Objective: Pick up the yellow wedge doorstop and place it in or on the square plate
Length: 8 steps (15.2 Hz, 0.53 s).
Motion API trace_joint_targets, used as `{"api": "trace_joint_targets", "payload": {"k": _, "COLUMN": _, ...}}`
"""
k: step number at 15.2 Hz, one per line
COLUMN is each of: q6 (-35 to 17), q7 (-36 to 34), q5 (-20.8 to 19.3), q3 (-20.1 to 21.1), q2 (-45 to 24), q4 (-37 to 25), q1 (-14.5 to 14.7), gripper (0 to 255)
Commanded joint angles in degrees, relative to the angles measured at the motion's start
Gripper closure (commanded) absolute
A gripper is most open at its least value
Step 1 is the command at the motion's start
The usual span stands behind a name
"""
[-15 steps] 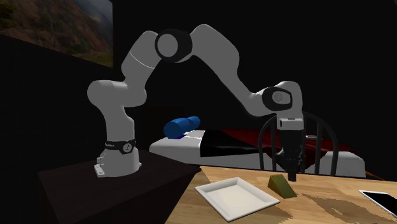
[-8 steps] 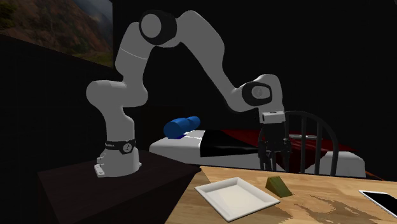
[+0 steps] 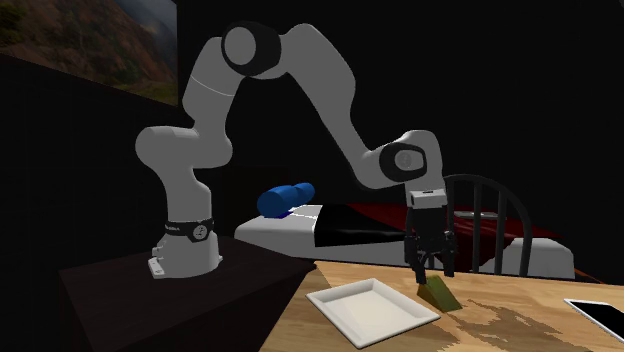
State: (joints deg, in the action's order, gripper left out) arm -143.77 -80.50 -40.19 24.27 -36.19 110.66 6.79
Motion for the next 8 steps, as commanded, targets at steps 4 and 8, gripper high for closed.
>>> {"api": "trace_joint_targets", "payload": {"k": 4, "q6": -0.2, "q7": -0.1, "q5": -0.2, "q3": -0.2, "q2": -0.3, "q4": -0.2, "q1": 0.1, "gripper": 0}}
{"api": "trace_joint_targets", "payload": {"k": 8, "q6": -0.2, "q7": -0.1, "q5": -0.2, "q3": -0.2, "q2": -0.3, "q4": -0.1, "q1": 0.1, "gripper": 255}}
